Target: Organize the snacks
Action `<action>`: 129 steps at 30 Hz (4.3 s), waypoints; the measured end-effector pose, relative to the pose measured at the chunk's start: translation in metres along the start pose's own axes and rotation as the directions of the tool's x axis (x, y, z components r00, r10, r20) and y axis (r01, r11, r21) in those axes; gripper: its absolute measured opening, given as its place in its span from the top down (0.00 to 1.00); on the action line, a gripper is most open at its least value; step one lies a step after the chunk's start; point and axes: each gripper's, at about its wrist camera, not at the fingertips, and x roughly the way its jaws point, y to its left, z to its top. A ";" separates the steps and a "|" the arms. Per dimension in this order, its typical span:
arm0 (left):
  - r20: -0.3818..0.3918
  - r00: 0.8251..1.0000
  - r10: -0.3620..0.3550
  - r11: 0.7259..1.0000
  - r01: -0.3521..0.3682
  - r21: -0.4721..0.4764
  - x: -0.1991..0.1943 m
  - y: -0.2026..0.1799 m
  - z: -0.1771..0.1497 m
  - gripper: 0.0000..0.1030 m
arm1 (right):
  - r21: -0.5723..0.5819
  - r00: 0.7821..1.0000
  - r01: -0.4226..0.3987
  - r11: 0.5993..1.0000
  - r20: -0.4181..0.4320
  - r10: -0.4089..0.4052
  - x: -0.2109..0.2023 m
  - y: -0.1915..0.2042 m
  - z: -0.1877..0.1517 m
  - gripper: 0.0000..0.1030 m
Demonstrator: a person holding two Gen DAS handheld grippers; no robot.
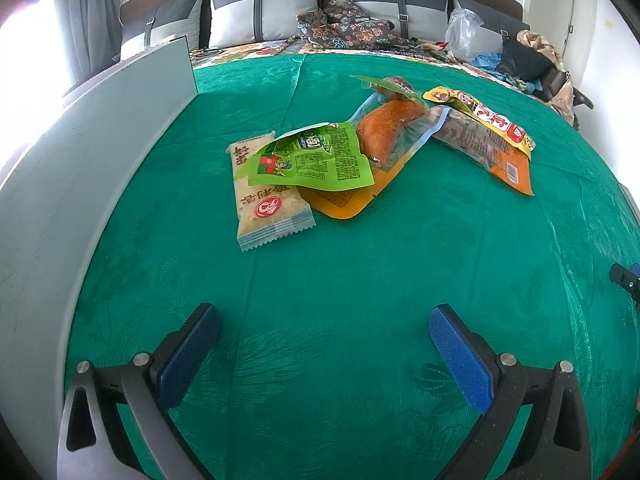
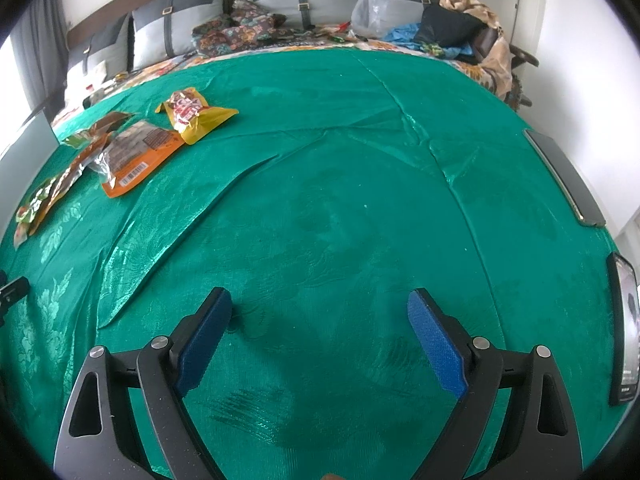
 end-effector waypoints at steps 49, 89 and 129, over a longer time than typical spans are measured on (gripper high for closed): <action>0.000 1.000 -0.001 1.000 0.001 0.001 0.000 -0.001 0.002 0.00 | 0.002 1.000 -0.001 1.000 -0.002 0.001 0.000 0.001 0.001 0.10; 0.000 1.000 -0.004 1.000 0.004 0.003 -0.001 0.004 0.002 0.00 | 0.003 1.000 -0.001 1.000 -0.003 0.001 0.000 0.001 0.001 0.10; -0.183 0.976 -0.117 0.985 0.092 -0.143 0.048 0.074 0.071 0.16 | 0.004 1.000 -0.002 1.000 -0.004 0.002 0.001 0.002 0.001 0.10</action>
